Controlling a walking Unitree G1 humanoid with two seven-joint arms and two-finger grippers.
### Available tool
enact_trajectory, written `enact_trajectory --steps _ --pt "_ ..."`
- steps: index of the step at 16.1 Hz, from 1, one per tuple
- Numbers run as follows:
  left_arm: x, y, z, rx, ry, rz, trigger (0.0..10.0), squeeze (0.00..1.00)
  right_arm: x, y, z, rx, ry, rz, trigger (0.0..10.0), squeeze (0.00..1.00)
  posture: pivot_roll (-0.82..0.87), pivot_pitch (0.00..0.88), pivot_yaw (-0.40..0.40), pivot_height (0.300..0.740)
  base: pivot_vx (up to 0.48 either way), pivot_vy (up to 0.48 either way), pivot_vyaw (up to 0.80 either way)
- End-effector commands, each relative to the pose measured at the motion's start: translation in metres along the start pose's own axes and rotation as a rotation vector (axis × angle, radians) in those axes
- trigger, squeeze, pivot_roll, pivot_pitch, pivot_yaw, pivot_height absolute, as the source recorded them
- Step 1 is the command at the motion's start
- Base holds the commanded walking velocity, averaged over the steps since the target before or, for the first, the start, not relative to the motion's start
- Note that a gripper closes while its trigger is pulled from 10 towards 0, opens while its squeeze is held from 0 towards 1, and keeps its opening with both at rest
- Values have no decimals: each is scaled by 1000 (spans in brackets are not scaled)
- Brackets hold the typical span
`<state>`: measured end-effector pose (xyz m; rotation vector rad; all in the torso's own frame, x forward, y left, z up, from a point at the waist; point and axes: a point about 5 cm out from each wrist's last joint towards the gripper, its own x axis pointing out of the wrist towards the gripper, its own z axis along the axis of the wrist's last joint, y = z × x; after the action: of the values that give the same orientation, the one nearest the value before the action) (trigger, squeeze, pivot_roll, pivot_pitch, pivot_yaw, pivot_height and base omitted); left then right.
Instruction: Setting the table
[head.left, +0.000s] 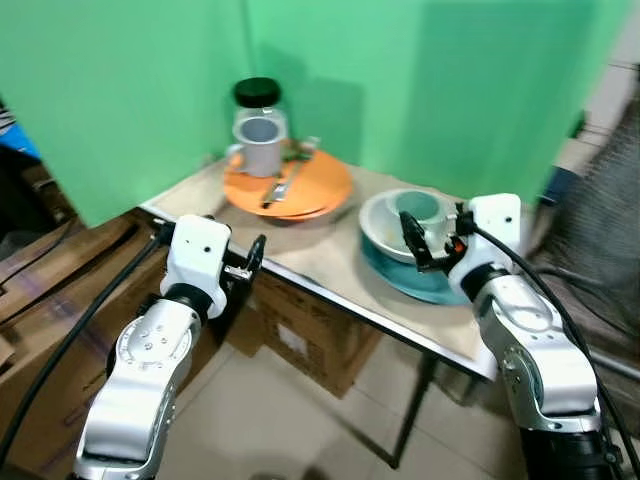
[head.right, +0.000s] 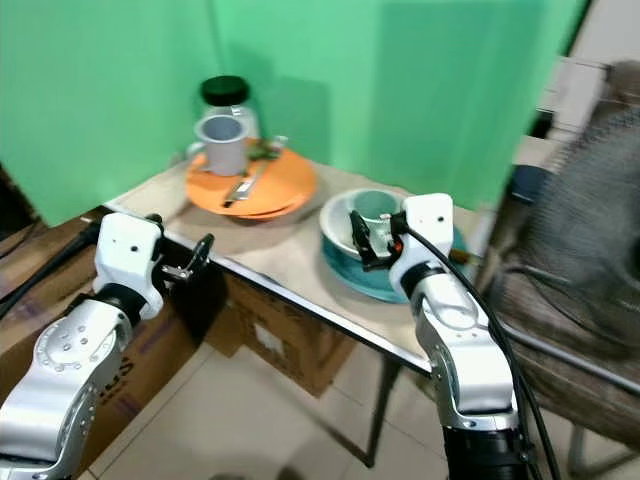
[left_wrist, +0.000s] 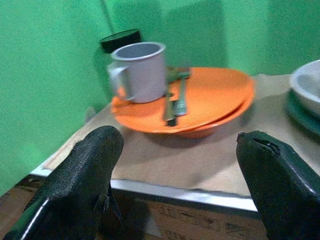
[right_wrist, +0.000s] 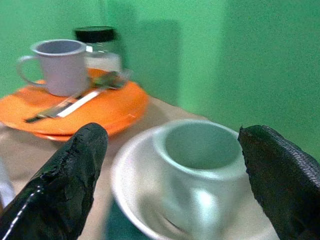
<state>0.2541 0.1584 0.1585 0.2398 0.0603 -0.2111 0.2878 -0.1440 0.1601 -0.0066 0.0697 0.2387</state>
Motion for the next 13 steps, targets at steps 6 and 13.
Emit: enact_trajectory --steps 6,13 --pt "-12 -30 6 -26 -3 -396 10000 0 3 -18 29 -10 88 -33 10000 0 149 0 28 740 0 0 0" --pt "-4 -40 11 -50 3 -699 10000 0 13 -29 38 -32 392 -19 10000 0 125 0 37 740 0 0 0"
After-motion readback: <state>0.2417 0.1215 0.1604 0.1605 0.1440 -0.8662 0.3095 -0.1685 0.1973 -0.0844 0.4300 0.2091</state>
